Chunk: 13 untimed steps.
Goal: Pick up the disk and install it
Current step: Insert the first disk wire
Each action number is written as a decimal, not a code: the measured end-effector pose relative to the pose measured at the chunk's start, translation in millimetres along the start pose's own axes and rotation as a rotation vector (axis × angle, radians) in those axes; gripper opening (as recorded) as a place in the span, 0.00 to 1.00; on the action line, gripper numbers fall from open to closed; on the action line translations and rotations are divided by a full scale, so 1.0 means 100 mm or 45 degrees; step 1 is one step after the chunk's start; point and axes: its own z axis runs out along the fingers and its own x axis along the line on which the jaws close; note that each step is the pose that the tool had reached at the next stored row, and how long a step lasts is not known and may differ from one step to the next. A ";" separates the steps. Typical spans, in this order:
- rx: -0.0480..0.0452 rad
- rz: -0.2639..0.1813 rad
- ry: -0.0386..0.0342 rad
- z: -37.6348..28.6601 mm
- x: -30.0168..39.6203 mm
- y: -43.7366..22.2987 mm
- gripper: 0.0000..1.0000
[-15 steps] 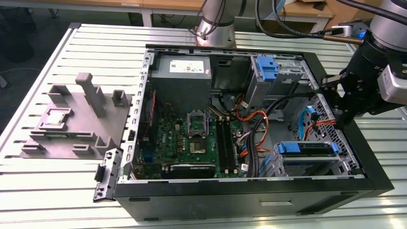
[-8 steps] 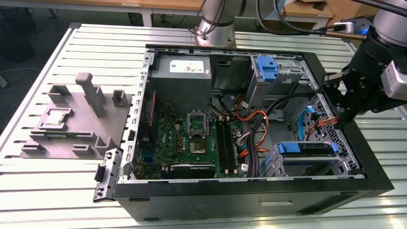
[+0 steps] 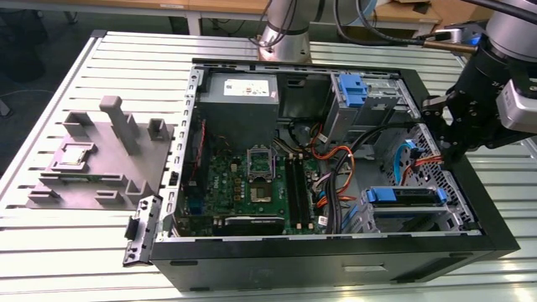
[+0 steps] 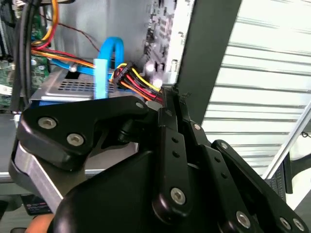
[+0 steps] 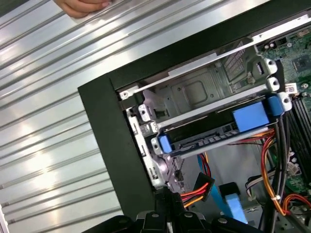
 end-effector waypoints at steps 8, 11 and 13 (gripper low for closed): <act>-0.023 0.122 0.0085 0.002 -0.030 0.012 0.16; -0.036 0.191 0.0128 0.007 -0.031 0.012 0.16; -0.044 0.236 0.0156 0.010 -0.032 0.013 0.16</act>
